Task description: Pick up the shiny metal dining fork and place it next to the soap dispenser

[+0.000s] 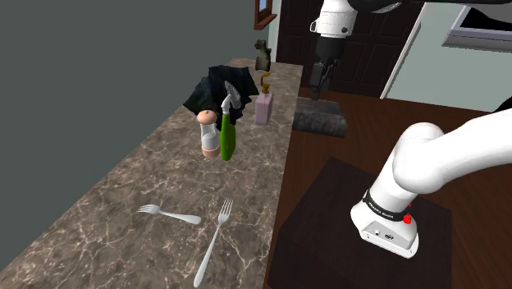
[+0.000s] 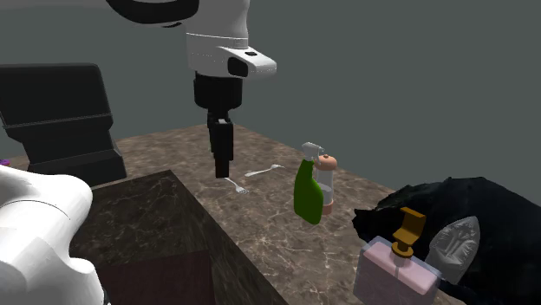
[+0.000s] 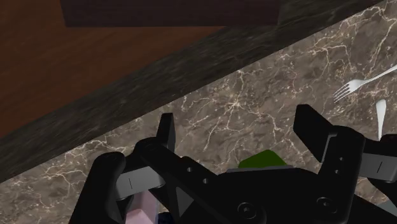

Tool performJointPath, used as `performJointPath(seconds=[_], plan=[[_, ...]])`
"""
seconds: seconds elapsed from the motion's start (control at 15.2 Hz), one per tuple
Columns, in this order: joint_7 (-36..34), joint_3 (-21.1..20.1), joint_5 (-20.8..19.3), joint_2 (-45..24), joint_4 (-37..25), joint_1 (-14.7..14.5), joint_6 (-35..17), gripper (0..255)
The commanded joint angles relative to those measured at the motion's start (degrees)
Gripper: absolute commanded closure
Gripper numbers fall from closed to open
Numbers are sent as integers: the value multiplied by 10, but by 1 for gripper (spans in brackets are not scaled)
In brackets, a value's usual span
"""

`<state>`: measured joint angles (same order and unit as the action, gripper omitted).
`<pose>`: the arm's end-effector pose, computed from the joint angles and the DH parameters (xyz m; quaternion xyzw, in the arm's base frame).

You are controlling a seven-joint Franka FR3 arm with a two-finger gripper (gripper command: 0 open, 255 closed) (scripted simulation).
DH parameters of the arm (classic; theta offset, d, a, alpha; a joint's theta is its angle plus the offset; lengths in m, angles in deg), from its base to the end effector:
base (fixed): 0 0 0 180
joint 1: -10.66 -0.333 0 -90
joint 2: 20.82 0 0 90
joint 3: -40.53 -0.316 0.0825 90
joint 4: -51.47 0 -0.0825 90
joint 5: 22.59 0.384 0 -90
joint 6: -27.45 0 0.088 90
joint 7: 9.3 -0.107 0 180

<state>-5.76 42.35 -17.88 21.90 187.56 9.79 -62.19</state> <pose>0.3154 0.0012 0.5688 -0.9978 -0.0260 0.0308 0.0529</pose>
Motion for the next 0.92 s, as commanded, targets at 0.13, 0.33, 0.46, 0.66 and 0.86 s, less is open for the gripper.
performJointPath(seconds=[0.13,0.33,0.46,0.66,0.86], plan=[[-11,-16,14,-23,2,-11,-25,0],[-26,-40,34,-62,1,-27,-63,0],[-36,-56,46,-90,-3,-37,-87,0],[-50,-79,62,-136,-14,-51,-123,0],[-64,-102,74,-185,-31,-64,-156,0]])
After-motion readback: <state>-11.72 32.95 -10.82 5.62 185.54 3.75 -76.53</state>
